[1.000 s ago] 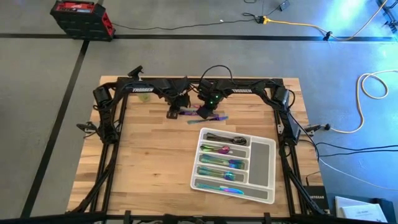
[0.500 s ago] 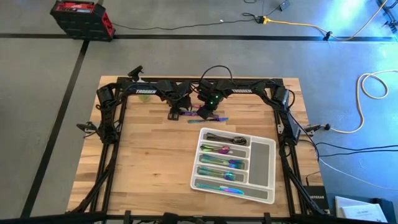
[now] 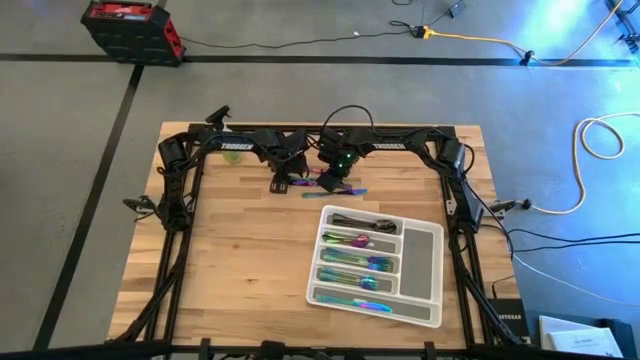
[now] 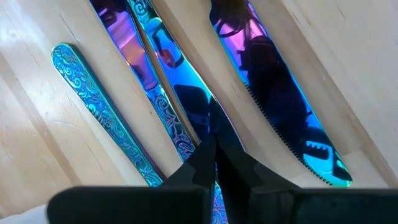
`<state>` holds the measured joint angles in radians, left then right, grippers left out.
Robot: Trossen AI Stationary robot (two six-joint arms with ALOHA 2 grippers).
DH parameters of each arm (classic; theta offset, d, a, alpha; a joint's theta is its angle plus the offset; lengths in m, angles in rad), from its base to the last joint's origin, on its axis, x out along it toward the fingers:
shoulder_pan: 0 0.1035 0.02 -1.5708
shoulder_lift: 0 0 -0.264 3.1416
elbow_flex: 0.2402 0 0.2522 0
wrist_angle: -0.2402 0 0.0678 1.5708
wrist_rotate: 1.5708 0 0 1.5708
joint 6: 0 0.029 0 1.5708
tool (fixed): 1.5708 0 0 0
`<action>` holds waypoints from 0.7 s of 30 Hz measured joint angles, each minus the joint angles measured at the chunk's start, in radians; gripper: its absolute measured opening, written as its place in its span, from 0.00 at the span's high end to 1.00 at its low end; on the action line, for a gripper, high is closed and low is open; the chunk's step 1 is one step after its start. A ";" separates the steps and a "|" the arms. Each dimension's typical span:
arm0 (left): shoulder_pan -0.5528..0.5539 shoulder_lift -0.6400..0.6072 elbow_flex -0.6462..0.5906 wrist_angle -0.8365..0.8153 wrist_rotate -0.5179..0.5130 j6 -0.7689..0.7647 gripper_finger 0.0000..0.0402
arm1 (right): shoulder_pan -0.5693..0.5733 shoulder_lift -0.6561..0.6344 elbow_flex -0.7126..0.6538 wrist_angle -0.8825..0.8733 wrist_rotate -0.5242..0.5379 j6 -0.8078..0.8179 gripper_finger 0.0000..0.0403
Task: Sort silverware
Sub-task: Put the purple knife into the white silverware tray
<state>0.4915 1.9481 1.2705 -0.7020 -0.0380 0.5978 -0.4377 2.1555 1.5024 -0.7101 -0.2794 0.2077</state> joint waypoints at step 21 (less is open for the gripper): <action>-0.001 0.002 -0.002 -0.018 -0.010 -0.041 0.80 | -0.001 0.000 0.000 0.004 -0.002 -0.008 1.00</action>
<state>0.4908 1.9503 1.2686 -0.7204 -0.0483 0.5569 -0.4389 2.1555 1.5021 -0.7063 -0.2810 0.2001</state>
